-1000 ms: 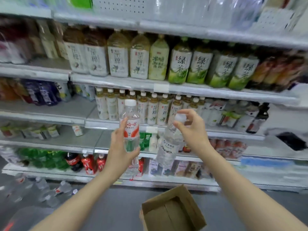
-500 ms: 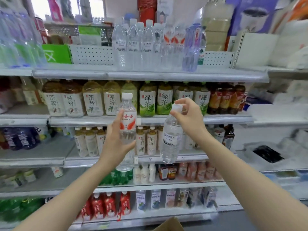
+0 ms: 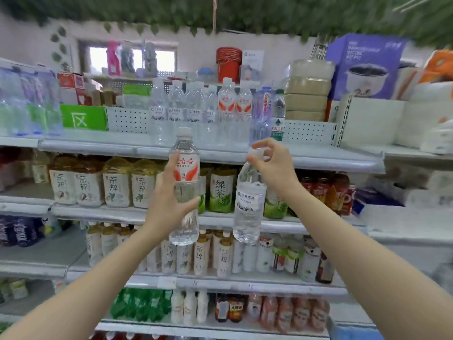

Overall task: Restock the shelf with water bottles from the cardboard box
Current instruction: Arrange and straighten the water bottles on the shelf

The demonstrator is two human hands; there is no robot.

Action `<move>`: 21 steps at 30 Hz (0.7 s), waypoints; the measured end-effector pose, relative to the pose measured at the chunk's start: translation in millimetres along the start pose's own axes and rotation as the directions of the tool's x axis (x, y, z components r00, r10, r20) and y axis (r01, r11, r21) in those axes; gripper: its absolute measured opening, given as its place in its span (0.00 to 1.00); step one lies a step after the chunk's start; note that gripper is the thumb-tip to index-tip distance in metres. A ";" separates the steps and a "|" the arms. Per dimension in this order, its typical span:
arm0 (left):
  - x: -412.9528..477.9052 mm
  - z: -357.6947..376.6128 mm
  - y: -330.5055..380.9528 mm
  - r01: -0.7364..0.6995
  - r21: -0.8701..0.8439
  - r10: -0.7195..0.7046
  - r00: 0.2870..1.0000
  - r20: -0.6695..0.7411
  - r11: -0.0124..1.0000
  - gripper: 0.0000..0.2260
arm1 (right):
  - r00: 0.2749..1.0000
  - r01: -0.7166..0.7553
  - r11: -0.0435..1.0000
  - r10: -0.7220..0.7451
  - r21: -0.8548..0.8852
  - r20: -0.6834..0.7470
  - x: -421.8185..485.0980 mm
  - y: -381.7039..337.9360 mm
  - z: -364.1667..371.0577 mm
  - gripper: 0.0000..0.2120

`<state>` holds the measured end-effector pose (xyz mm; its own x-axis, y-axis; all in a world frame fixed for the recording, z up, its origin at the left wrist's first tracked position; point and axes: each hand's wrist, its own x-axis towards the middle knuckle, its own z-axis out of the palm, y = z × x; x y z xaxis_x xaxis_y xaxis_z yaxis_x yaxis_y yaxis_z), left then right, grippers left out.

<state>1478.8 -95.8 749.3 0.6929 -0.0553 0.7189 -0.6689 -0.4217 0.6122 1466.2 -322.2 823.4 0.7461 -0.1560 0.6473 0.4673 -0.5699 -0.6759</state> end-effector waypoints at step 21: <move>92.2 61.2 19.6 -0.122 -0.135 0.130 0.990 0.054 0.983 0.45 | 0.993 0.066 0.996 -0.059 0.061 -0.103 74.1 26.7 -40.5 0.08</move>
<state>1546.0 -164.6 807.5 0.6132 -0.1583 0.7739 -0.7786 -0.2861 0.5584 1514.7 -381.6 867.6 0.6643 -0.2043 0.7190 0.5435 -0.5284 -0.6522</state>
